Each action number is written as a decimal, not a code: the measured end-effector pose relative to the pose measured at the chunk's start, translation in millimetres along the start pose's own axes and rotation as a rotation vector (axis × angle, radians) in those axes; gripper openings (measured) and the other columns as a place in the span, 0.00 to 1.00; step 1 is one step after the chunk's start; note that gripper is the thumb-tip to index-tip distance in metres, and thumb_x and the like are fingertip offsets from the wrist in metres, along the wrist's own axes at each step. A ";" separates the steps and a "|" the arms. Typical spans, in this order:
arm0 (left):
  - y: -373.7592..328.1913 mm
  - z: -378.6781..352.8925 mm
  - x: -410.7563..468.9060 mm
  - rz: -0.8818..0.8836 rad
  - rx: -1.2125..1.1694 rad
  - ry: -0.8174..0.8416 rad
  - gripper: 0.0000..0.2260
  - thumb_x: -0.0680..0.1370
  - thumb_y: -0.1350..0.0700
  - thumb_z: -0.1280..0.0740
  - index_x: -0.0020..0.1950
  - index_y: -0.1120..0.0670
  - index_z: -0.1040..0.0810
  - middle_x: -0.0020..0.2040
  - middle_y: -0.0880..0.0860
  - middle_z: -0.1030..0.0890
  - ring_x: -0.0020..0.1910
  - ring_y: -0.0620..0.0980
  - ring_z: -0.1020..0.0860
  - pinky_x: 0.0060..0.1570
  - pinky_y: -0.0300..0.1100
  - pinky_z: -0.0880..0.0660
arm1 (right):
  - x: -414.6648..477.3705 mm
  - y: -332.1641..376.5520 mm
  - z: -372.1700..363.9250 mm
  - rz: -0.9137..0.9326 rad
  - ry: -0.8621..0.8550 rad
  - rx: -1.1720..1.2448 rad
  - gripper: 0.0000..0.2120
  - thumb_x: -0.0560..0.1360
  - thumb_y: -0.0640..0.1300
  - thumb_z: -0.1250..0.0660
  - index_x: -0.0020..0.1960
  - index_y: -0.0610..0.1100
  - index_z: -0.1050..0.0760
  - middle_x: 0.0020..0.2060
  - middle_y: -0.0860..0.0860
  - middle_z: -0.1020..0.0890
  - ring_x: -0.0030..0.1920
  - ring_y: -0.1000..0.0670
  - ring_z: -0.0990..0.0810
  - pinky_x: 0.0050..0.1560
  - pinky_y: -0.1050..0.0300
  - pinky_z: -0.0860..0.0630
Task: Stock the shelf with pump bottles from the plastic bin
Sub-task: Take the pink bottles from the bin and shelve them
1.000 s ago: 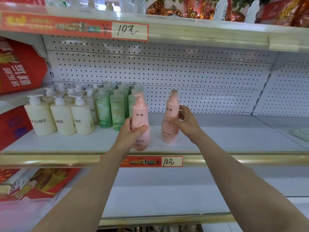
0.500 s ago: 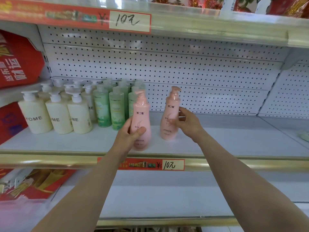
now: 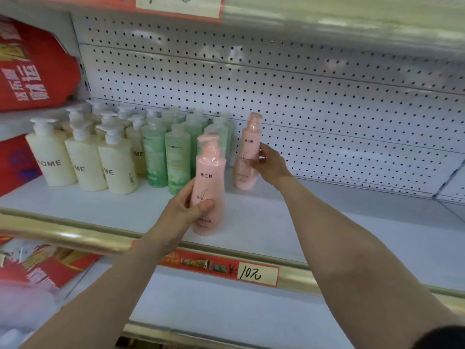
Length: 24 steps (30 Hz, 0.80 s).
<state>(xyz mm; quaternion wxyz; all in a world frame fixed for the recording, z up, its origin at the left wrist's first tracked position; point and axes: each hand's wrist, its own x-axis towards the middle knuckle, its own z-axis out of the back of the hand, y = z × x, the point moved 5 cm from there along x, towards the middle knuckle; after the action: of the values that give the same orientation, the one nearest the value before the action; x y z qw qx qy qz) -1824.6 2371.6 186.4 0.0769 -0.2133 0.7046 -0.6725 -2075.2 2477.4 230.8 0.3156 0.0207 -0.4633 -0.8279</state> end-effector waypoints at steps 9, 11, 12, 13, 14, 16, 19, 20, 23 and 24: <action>-1.3 -1.4 -1.9 0.000 0.023 -0.034 0.24 0.74 0.56 0.30 0.70 0.45 0.28 0.59 0.47 0.18 0.59 0.47 0.20 0.56 0.43 0.22 | 52.4 -11.5 -16.2 0.018 0.013 0.025 0.24 0.74 0.46 0.27 0.68 0.47 0.27 0.57 0.52 0.19 0.55 0.49 0.21 0.56 0.51 0.23; -1.6 -1.6 -1.2 -0.004 0.025 -0.036 0.24 0.74 0.56 0.30 0.70 0.45 0.28 0.59 0.47 0.18 0.59 0.46 0.20 0.55 0.41 0.22 | 57.9 -11.8 -16.9 0.015 0.012 0.020 0.23 0.75 0.45 0.27 0.68 0.45 0.27 0.57 0.51 0.20 0.56 0.48 0.22 0.48 0.58 0.24; -0.8 -1.3 -0.8 -0.003 0.024 -0.035 0.24 0.74 0.56 0.30 0.70 0.46 0.28 0.59 0.47 0.18 0.59 0.46 0.20 0.54 0.40 0.22 | 59.5 -12.7 -17.3 0.005 0.006 0.017 0.23 0.75 0.45 0.27 0.68 0.44 0.28 0.58 0.50 0.20 0.56 0.48 0.22 0.41 0.63 0.26; 0.3 -0.9 -0.8 -0.001 0.020 -0.034 0.25 0.74 0.56 0.30 0.70 0.46 0.28 0.60 0.48 0.18 0.59 0.46 0.20 0.54 0.40 0.22 | 59.8 -12.9 -17.9 -0.010 0.000 0.025 0.24 0.75 0.45 0.27 0.68 0.44 0.29 0.59 0.50 0.20 0.57 0.48 0.22 0.37 0.67 0.30; 1.3 -0.5 -0.7 0.001 0.013 -0.034 0.25 0.74 0.57 0.30 0.71 0.46 0.29 0.60 0.48 0.18 0.59 0.46 0.20 0.54 0.40 0.22 | 60.4 -13.7 -18.5 -0.023 -0.005 0.038 0.25 0.75 0.45 0.27 0.69 0.44 0.29 0.60 0.50 0.21 0.57 0.48 0.22 0.34 0.68 0.32; 2.3 0.1 -0.2 0.002 -0.002 -0.032 0.25 0.75 0.58 0.31 0.71 0.46 0.29 0.59 0.48 0.18 0.58 0.46 0.20 0.52 0.37 0.22 | 61.7 -16.6 -19.9 -0.055 -0.013 0.072 0.26 0.75 0.46 0.27 0.69 0.44 0.30 0.61 0.51 0.21 0.58 0.48 0.22 0.35 0.68 0.32; 4.5 2.3 1.7 0.010 -0.008 -0.030 0.25 0.74 0.59 0.30 0.70 0.47 0.28 0.58 0.49 0.17 0.58 0.46 0.20 0.52 0.37 0.22 | 60.9 -17.5 -20.5 -0.079 -0.028 0.073 0.24 0.74 0.47 0.26 0.67 0.46 0.28 0.58 0.52 0.19 0.56 0.49 0.21 0.38 0.68 0.33; 5.1 2.9 2.0 0.017 -0.008 -0.028 0.25 0.73 0.58 0.29 0.70 0.47 0.28 0.58 0.48 0.17 0.58 0.47 0.20 0.52 0.38 0.22 | 59.8 -17.2 -20.8 -0.082 -0.035 0.062 0.23 0.74 0.48 0.26 0.66 0.46 0.27 0.56 0.52 0.19 0.55 0.49 0.21 0.36 0.69 0.33; 4.6 3.6 1.8 0.027 -0.010 -0.018 0.26 0.71 0.55 0.28 0.68 0.47 0.28 0.58 0.48 0.17 0.57 0.46 0.19 0.51 0.38 0.21 | 53.2 -15.4 -19.3 -0.097 -0.047 0.063 0.23 0.75 0.49 0.27 0.68 0.48 0.27 0.55 0.51 0.18 0.53 0.50 0.21 0.38 0.69 0.30; 4.0 3.4 1.4 0.030 -0.011 -0.013 0.25 0.71 0.55 0.28 0.68 0.48 0.28 0.57 0.48 0.17 0.57 0.46 0.19 0.50 0.37 0.22 | 49.7 -15.0 -19.1 -0.112 -0.034 0.042 0.23 0.76 0.51 0.29 0.69 0.48 0.27 0.57 0.50 0.18 0.54 0.49 0.22 0.44 0.65 0.30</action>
<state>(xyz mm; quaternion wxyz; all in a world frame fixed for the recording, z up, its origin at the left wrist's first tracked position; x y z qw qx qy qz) -1825.3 2367.9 182.5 0.0905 -0.2075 0.7109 -0.6658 -2116.3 2441.7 221.0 0.2602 0.0394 -0.4837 -0.8347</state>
